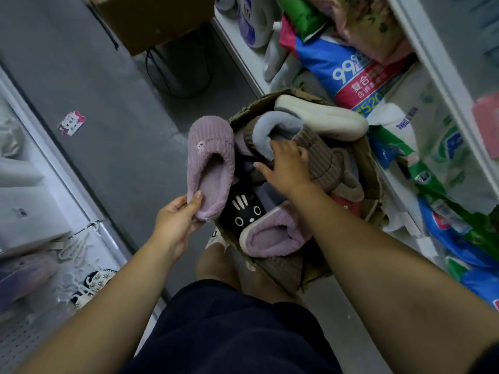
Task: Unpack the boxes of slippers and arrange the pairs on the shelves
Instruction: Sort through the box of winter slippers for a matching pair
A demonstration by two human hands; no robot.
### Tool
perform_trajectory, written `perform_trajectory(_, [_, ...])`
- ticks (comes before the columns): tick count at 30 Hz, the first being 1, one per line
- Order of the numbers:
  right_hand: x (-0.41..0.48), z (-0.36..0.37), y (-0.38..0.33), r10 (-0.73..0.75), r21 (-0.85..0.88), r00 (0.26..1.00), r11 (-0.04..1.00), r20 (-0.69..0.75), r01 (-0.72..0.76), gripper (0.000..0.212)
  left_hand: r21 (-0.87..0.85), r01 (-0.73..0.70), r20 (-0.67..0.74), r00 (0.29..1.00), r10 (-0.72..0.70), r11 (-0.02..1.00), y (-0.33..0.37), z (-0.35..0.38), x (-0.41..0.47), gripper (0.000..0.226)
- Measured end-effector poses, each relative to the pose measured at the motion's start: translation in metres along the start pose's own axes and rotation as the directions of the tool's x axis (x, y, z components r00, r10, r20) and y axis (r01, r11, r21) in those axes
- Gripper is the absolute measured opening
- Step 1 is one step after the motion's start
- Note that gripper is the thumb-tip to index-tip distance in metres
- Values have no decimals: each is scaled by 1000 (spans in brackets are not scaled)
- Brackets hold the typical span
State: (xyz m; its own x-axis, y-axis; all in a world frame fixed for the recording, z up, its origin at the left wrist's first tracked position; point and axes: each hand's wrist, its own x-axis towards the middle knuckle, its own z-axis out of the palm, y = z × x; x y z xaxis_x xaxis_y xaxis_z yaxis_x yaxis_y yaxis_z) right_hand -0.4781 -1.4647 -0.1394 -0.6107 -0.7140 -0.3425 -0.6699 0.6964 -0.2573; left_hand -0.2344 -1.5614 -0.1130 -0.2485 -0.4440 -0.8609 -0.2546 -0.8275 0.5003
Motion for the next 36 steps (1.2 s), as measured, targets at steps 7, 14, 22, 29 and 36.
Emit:
perform_trajectory(7, [-1, 5, 19, -93, -338, 995, 936, 19, 94, 22, -81, 32, 4, 999, -32, 996, 7, 8, 5, 32])
perform_trajectory(14, [-46, -40, 57, 117, -375, 993, 920, -10, -112, 31, -120, 54, 6, 999, -54, 991, 13, 20, 1, 17])
perform_trajectory(22, [-61, -36, 45, 218, -143, 969, 962, -113, -234, 39, -162, 52, 1, 999, -52, 985, 15, 27, -1, 13])
perform_trajectory(29, [11, -23, -10, 258, 447, 950, 839, 176, -311, 49, -200, 33, -6, 999, -35, 979, 16, 23, -8, 20])
perform_trajectory(36, [53, 17, -25, 526, 668, 743, 379, 413, -640, 119, -200, 6, -12, 1000, -9, 980, 12, 13, -15, 19])
